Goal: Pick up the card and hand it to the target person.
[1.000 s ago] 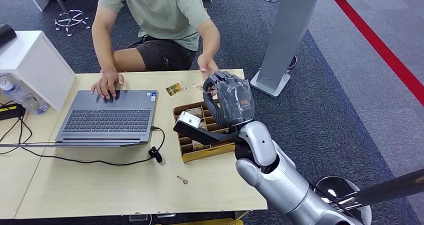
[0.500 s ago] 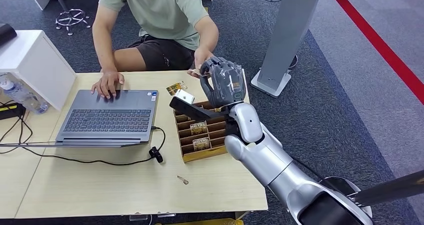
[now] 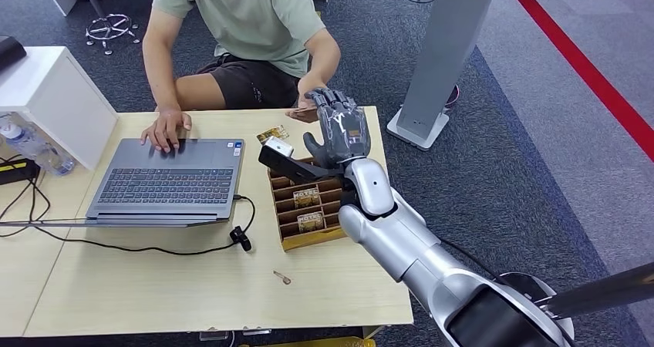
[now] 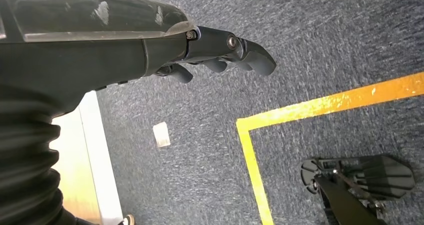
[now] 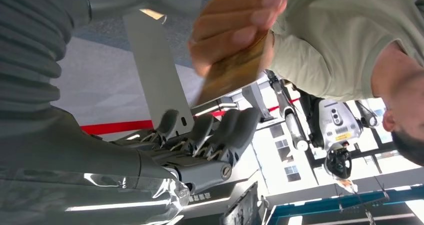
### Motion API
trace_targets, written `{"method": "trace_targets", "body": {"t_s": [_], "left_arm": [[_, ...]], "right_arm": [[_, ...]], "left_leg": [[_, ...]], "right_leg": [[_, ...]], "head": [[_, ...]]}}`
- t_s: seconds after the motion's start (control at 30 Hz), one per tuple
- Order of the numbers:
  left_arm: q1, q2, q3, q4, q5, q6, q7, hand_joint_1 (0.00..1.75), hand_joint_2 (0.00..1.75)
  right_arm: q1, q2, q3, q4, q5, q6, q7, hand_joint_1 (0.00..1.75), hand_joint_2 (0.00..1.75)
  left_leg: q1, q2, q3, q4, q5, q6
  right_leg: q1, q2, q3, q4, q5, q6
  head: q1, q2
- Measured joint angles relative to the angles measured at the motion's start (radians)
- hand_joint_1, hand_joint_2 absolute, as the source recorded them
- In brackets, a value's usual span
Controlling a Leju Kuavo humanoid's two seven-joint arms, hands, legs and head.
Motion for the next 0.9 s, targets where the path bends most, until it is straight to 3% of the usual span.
{"method": "trace_targets", "body": {"t_s": [0.33,0.5,0.73,0.9], "left_arm": [[0.002,0.0,-0.001,0.0,0.009,0.016,0.003,0.0,1.75],[0.007,0.0,-0.001,0.0,0.024,0.024,0.01,0.0,1.75],[0.012,0.0,-0.001,0.0,0.042,0.028,0.019,0.0,1.75],[0.014,0.0,0.0,0.0,0.05,0.034,0.019,0.0,1.75]], "right_arm": [[0.008,-0.007,-0.004,0.0,-0.081,0.004,0.002,0.0,1.75],[0.06,-0.041,-0.035,-0.097,-0.299,0.01,-0.065,0.0,1.75],[0.208,-0.113,-0.104,-0.284,-0.683,0.103,-0.206,0.0,1.75],[0.316,-0.164,-0.137,-0.382,-0.753,0.136,-0.243,0.0,1.75]], "left_leg": [[0.0,0.0,0.0,0.0,0.0,0.0],[0.0,0.0,0.0,0.0,0.0,0.0],[0.0,0.0,0.0,0.0,0.0,0.0],[0.0,0.001,0.0,0.0,-0.001,0.0]], "right_leg": [[0.0,0.0,-0.001,0.0,0.0,0.0],[0.0,0.0,-0.001,0.0,0.0,0.0],[0.0,0.0,-0.001,-0.001,0.0,0.0],[0.0,0.001,-0.002,-0.001,0.0,0.0]], "head": [[-0.001,0.0],[0.0,0.0],[0.0,0.0],[0.0,0.0]]}}
